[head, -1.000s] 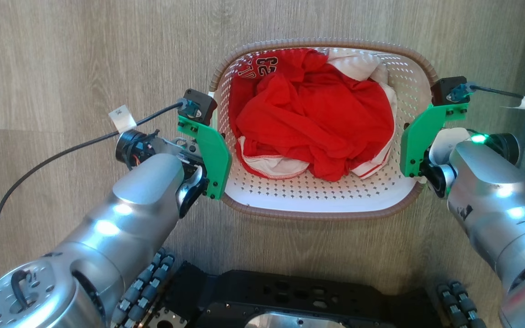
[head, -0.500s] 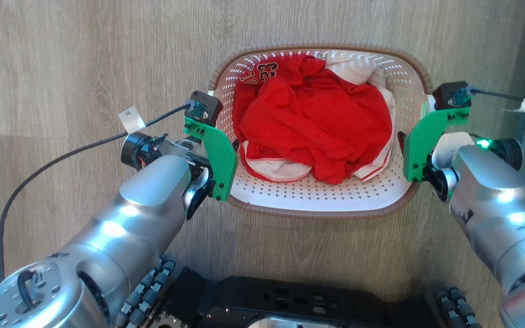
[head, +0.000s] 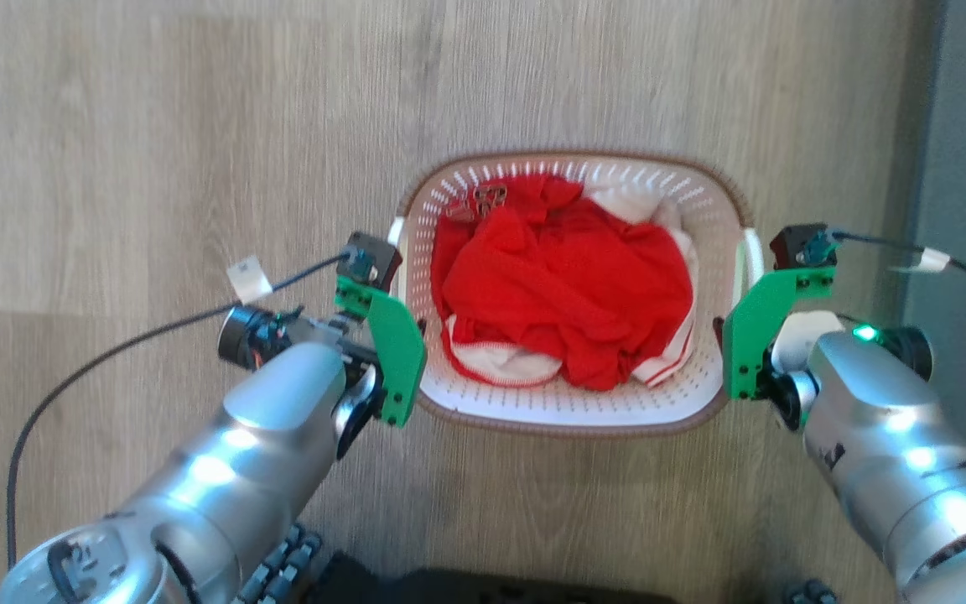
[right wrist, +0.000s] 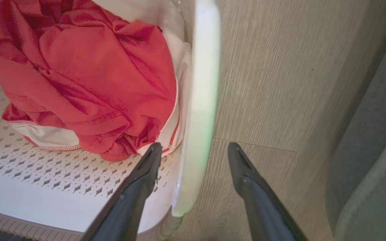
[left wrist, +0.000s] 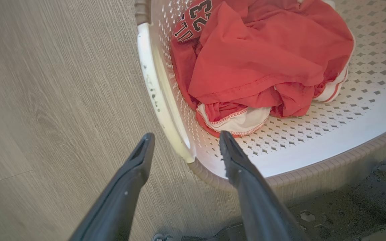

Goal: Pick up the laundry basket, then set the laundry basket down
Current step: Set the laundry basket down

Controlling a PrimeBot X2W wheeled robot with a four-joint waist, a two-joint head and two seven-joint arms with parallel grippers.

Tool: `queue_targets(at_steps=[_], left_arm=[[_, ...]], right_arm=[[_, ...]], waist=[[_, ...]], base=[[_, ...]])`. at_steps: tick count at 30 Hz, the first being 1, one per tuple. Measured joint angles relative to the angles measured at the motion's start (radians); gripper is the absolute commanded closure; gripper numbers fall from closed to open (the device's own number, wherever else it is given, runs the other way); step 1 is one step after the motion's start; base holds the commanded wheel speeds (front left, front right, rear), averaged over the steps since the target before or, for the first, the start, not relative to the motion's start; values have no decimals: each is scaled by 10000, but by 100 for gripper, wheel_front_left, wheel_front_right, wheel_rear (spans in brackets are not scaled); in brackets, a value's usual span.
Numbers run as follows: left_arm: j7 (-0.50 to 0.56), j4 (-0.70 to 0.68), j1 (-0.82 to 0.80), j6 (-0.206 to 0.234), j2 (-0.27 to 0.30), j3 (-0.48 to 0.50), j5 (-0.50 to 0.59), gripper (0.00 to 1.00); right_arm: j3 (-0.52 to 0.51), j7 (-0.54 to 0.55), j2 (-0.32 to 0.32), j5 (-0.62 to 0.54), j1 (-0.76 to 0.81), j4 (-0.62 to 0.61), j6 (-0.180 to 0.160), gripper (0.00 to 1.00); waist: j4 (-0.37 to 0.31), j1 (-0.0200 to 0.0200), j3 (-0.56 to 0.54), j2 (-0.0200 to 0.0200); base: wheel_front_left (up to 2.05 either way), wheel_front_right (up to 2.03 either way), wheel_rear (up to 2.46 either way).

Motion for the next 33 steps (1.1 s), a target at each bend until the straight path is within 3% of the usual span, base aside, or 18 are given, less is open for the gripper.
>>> queue_targets(at_steps=[8,10,16,20,22,26,29,33], left_arm=[[-556,499,720,10,-10,-13,414,0],[-991,600,841,180,-13,19,376,0],[-2562,821,1185,253,-13,127,196,0],[-2943,851,1384,337,-12,472,186,0],[-2970,616,1416,587,31,924,232,0],[-2978,-1185,1508,1467,558,2489,1302,0],[-2982,-2757,2200,2059,1104,3954,2460,0],[-2980,-5056,3868,2383,1404,5864,4178,0]], right_arm=[[-761,-217,291,-201,865,8,0,0],[-961,-334,328,-174,1066,10,0,0],[-1206,-1753,339,497,1573,-558,0,0],[-1018,-2968,370,1016,2088,-1337,0,0],[-922,-3415,374,1122,2276,-1557,0,0],[-1124,-3783,380,926,2413,-2196,0,0],[-2006,-3810,341,48,2651,-3774,0,0],[-3327,-3818,349,-1315,3786,-5931,0,0]], waist=[[-61,0,-1858,0],[-61,0,-2328,0],[-39,-1,-3725,0],[0,-1,-4646,0],[21,-1,-5076,0],[59,-1,-5838,0],[58,-1,-6312,0],[108,-1,-6795,-1]], base=[[0,0,0],[0,0,0],[0,0,0],[0,0,0],[0,0,0],[0,0,0],[0,0,0],[0,0,0]])
